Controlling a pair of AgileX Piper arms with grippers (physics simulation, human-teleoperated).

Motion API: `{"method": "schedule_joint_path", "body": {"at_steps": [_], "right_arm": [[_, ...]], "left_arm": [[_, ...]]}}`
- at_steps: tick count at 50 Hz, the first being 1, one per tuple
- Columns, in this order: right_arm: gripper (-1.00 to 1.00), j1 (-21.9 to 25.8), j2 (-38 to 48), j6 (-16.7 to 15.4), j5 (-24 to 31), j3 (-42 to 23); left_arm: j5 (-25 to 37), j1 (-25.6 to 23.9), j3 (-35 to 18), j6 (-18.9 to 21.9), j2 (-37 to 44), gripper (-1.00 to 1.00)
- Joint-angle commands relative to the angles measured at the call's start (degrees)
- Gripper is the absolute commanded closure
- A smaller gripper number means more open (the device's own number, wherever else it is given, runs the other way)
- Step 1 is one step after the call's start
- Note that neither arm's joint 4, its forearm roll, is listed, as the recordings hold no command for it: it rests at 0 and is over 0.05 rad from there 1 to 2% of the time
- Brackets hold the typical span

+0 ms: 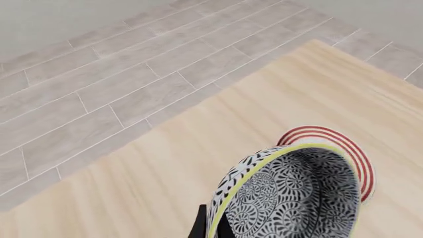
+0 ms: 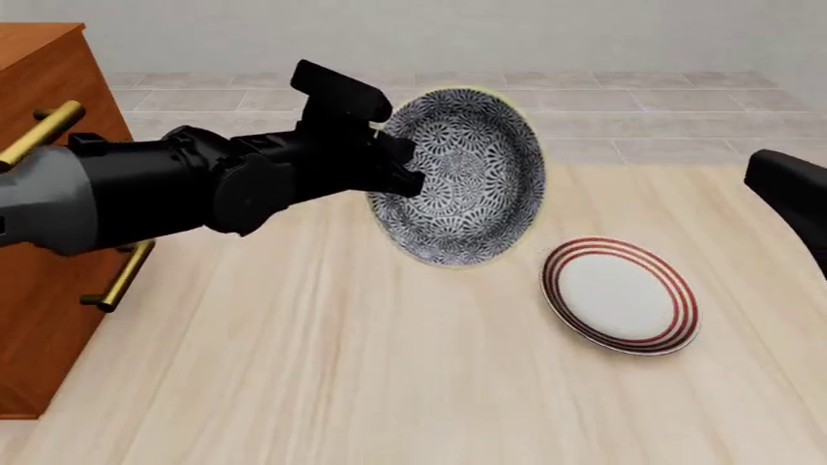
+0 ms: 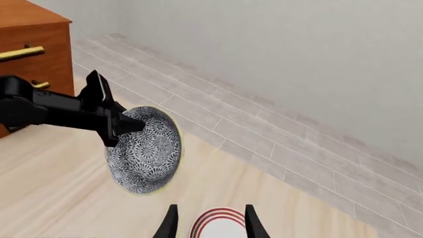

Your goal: Put the bowl on top of the cabinet.

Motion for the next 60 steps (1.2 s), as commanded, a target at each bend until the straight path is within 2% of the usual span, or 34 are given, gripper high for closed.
{"method": "schedule_joint_path", "body": {"at_steps": [1,31,32,33,50,53,57,60], "right_arm": [[-1.00,0.15,0.44,-0.29,-0.77,0.64],[-1.00,0.15,0.44,-0.29,-0.77,0.64],[-1.00,0.16,0.41,-0.25,-0.68,0.56],[-1.00,0.14,0.40,-0.27,-0.66,0.54],[-1.00,0.37,0.33,-0.30,-0.74,0.63],[-1.00,0.45,0.30,-0.35,-0.68,0.60],[-1.00,0.50,0.22,-0.28,-0.45,0.35],[-1.00,0.59,0.16,-0.21,-0.32,0.23]], "left_arm": [[0.20,0.99,0.15,0.26,-0.94,1.00],[0.20,0.99,0.15,0.26,-0.94,1.00],[-2.29,1.04,0.25,0.09,-0.59,1.00],[0.15,0.94,0.20,0.27,-1.12,1.00],[1.76,1.19,-0.46,1.97,-2.04,1.00],[2.50,2.09,-0.63,3.00,-2.97,1.00],[3.11,4.07,-0.36,6.51,-8.55,1.00],[3.23,5.55,-0.30,7.15,-13.06,1.00]]}}
